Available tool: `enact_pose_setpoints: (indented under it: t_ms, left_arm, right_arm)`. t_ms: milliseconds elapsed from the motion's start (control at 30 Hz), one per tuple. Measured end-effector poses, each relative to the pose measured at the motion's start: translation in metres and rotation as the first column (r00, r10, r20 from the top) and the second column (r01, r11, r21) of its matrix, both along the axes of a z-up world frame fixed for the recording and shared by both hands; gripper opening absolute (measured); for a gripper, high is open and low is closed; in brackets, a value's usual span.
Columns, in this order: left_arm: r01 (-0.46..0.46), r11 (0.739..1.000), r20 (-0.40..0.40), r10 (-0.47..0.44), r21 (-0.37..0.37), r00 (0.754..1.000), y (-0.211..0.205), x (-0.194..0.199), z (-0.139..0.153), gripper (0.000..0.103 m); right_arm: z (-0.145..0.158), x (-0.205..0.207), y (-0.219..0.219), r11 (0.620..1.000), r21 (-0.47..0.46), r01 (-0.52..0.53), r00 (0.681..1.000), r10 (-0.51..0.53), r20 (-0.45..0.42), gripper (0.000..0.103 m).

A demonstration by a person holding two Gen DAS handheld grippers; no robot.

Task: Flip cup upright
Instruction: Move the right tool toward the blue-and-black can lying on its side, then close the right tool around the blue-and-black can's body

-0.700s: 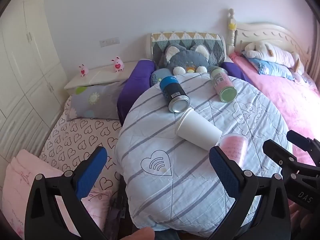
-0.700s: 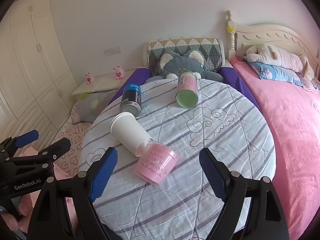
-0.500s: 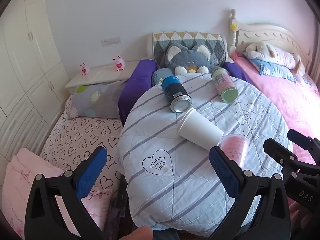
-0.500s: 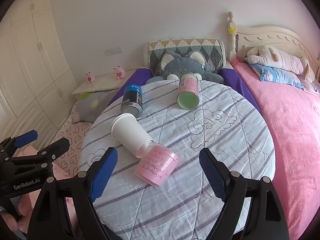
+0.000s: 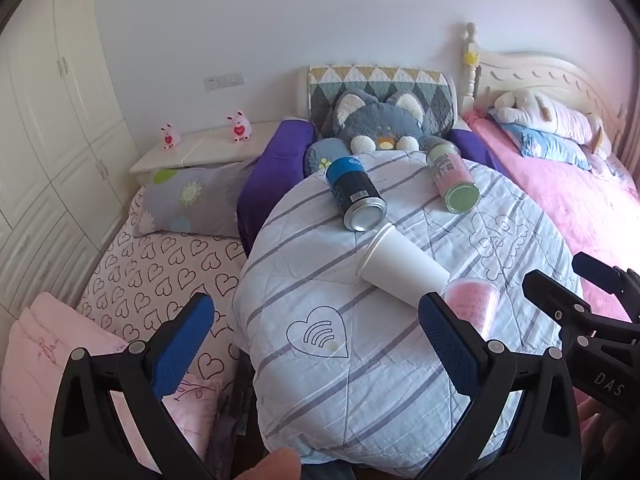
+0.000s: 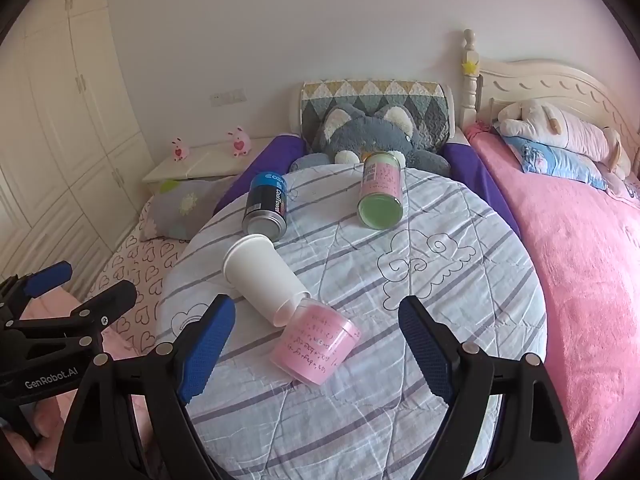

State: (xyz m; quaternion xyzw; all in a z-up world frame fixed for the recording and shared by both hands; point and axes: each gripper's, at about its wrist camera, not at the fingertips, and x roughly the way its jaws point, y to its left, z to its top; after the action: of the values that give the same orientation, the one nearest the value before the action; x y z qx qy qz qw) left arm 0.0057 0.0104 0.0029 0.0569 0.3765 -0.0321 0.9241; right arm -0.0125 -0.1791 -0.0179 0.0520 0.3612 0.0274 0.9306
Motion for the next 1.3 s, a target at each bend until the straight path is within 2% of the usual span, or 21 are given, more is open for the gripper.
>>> enact_pose_setpoints:
  t_ms: [467,767,1067,1300]
  left_arm:
    - [-0.007,1.000,0.007,0.007,-0.007,1.000,0.005,0.011,0.004,0.103]
    - [-0.037,0.999,0.023,0.038,-0.026,0.999,0.012,0.038,0.012,0.103]
    - [-0.089,0.995,0.018,0.090,-0.054,0.996,0.026,0.094,0.012,0.103]
    - [-0.136,0.990,-0.019,0.135,-0.039,0.991,0.037,0.158,-0.004,0.103]
  right_arm:
    - [0.003,0.016,0.002,1.000,-0.013,-0.021,1.000,0.020,-0.023,0.085]
    - [0.003,0.051,0.010,0.997,-0.014,-0.074,0.995,0.073,-0.063,0.085]
    - [0.000,0.134,0.025,0.989,0.004,-0.150,0.976,0.149,-0.156,0.085]
    - [-0.024,0.227,0.047,0.974,0.063,-0.217,0.930,0.226,-0.292,0.085]
